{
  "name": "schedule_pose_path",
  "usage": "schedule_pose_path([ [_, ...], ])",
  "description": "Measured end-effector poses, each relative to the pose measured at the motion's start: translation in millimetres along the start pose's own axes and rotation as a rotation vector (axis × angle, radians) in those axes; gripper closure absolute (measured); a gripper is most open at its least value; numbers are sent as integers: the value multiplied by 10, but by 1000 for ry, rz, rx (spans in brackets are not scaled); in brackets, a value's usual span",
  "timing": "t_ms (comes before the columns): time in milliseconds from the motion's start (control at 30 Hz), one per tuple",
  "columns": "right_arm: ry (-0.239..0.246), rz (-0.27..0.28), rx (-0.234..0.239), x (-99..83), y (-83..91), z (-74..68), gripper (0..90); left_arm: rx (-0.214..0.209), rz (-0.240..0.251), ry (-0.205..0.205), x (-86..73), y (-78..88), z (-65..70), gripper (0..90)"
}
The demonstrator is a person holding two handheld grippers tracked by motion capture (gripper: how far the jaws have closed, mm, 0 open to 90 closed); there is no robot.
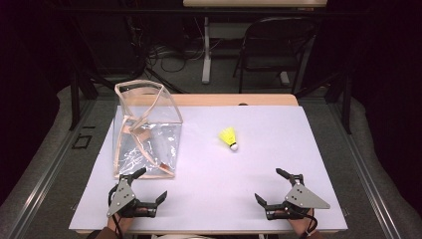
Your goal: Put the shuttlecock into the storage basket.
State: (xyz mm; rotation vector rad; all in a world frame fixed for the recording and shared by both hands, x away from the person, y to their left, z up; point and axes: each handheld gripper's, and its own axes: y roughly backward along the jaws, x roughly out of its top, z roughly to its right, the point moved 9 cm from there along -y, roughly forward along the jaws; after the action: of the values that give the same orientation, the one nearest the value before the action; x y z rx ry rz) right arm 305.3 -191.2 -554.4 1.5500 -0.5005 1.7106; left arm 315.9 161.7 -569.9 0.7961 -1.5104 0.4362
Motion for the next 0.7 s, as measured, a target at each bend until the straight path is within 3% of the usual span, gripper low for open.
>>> schedule_pose_path([
  [300, -36, -21, 25, -29, -70, -3, 0, -9, -11, -6, -19, -11, 20, 0],
  [700, -71, -83, 4, -65, -177, 27, 0, -16, -6, -18, -5, -7, 47, 0],
])
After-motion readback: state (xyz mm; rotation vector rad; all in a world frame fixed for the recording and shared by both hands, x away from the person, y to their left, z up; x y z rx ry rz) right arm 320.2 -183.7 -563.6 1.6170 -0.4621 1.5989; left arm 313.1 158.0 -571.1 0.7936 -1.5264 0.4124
